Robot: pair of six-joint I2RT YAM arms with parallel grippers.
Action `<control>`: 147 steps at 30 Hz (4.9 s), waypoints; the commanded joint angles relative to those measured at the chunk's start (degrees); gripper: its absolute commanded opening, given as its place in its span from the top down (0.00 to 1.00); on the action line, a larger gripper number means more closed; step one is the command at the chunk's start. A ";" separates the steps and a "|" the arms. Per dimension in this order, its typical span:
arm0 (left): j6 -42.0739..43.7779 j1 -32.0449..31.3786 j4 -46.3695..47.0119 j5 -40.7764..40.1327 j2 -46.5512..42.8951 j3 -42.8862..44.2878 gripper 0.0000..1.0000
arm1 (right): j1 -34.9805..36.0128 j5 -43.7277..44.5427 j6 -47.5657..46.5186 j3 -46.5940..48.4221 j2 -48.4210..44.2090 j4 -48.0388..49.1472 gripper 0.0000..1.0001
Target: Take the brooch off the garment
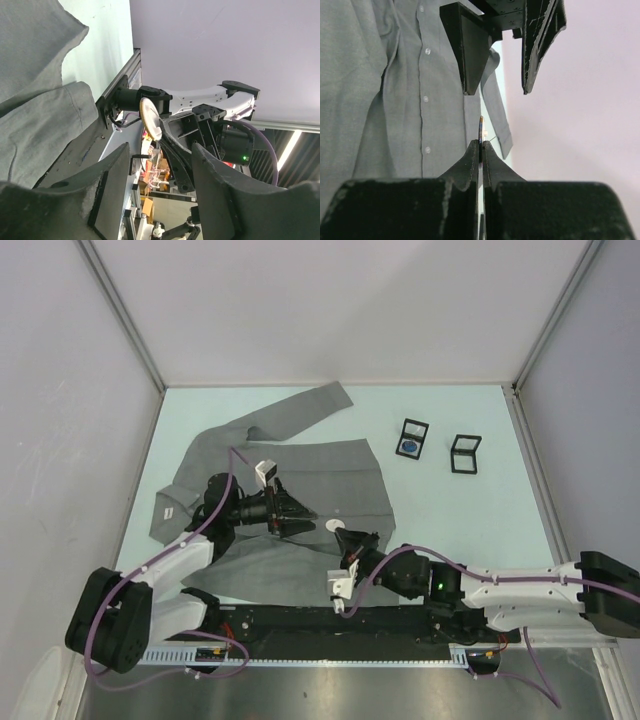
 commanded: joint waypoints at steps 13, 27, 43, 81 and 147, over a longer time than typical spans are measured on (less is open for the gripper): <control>-2.57 -0.74 5.05 2.18 5.58 1.32 0.57 | 3.54 3.69 -6.81 1.61 5.13 9.35 1.00; -3.01 -1.88 6.99 1.74 5.76 0.53 0.65 | 3.54 2.99 -7.60 2.22 7.77 11.46 1.00; -3.54 -1.97 12.26 2.44 5.93 -0.70 1.00 | 3.72 3.69 -5.94 2.58 8.83 11.12 1.00; 5.43 -0.74 20.96 -1.60 6.20 -2.72 1.00 | -26.34 -23.38 120.81 13.04 4.78 -9.99 0.28; -5.65 -0.83 30.46 -1.60 5.49 -5.18 1.00 | -18.43 -15.91 116.76 13.04 8.65 -1.90 0.69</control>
